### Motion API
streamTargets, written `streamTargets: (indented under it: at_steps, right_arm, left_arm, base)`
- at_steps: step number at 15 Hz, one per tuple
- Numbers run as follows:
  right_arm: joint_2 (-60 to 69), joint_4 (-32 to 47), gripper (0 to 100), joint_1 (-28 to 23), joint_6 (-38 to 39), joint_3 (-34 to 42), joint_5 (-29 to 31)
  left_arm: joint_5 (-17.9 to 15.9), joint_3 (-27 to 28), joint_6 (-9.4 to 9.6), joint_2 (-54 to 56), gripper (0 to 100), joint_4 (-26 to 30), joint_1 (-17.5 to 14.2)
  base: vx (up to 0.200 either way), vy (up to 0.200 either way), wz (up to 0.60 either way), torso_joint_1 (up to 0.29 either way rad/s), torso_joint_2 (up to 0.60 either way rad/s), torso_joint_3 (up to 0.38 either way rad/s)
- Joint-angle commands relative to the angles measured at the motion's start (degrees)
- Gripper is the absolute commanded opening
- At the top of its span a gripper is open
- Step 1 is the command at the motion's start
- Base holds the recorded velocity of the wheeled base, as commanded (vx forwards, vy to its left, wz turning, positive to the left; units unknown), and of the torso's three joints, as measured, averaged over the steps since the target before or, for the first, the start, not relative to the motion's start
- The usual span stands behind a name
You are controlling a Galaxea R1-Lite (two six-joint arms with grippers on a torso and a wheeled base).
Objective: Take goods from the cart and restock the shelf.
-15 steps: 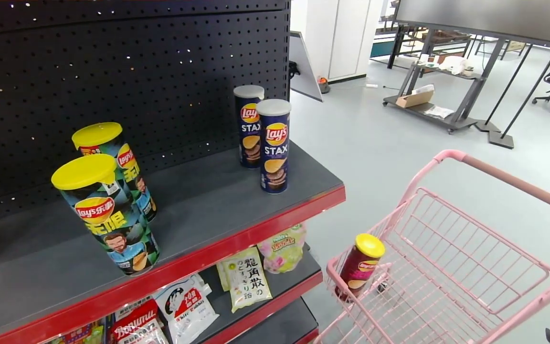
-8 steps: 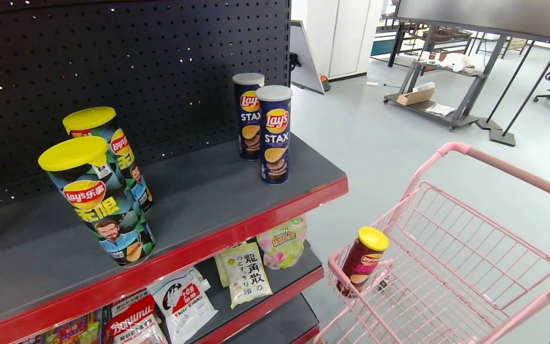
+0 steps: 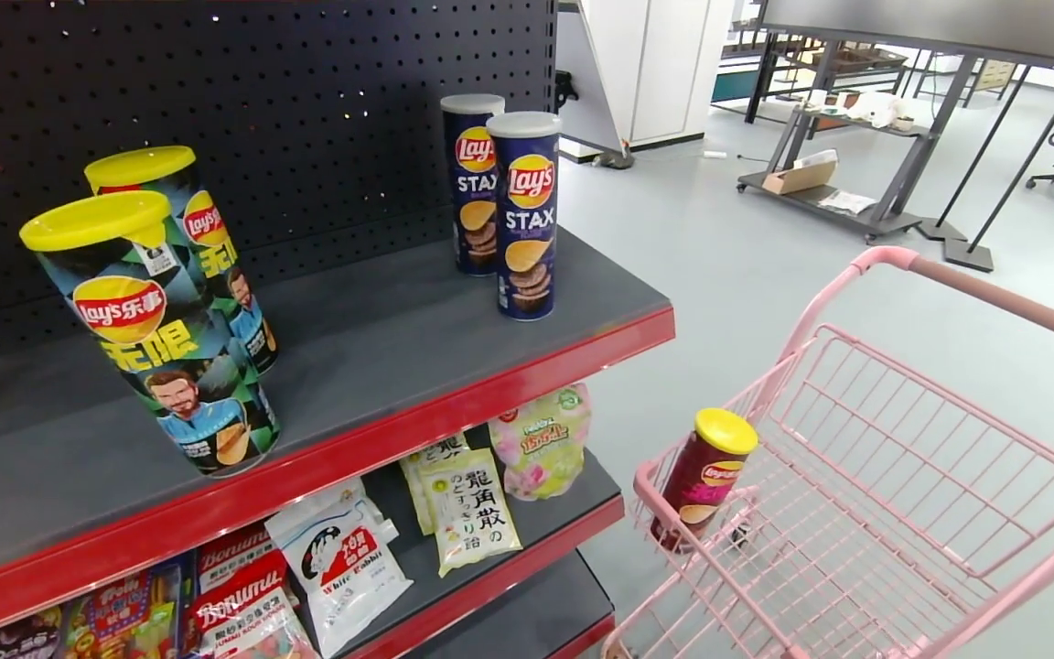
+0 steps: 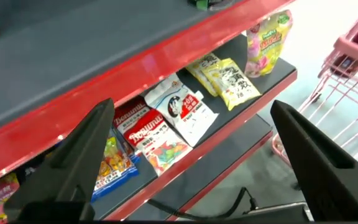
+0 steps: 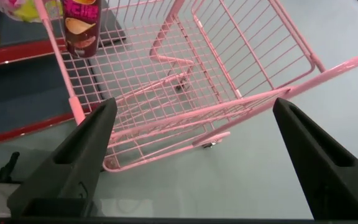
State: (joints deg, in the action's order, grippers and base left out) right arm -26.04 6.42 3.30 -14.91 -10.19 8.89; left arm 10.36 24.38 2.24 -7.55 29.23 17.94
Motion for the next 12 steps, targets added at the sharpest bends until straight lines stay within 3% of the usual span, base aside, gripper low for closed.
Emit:
streamTargets:
  at_steps: [1,6,9,10,12]
  right_arm:
    - [1.61,0.08,100,0.04,-0.12,0.79,0.08]
    - [0.81,-1.41,100,0.39,-0.38,1.75,-0.8]
    - [-14.21,-11.79,100,1.18,6.3,-3.34,-6.6]
    - [-30.47,-23.91,100,1.27,10.16,-7.04,-9.15]
    - [-43.83,-32.53,100,1.35,10.16,-7.39,-9.94]
  left_arm:
    - [0.01,-0.47,0.22,0.78,100,-0.05,-0.01]
    - [0.1,-0.47,0.22,1.48,100,-0.05,-0.01]
    - [0.1,-0.3,0.31,1.48,100,-0.14,-0.01]
    - [0.1,-0.3,0.22,1.13,100,-1.2,-0.01]
    - [0.18,-0.3,0.22,0.69,100,-2.07,-0.01]
  base:
    - [0.0,0.0,0.0,-0.193,0.53,0.33]
    - [0.0,0.0,0.0,-0.109,0.31,0.203]
    - [0.0,0.0,0.0,-0.009,0.02,0.014]
    - [0.0,0.0,0.0,0.0,0.0,0.0]
    - [0.0,0.0,0.0,0.0,0.0,0.0]
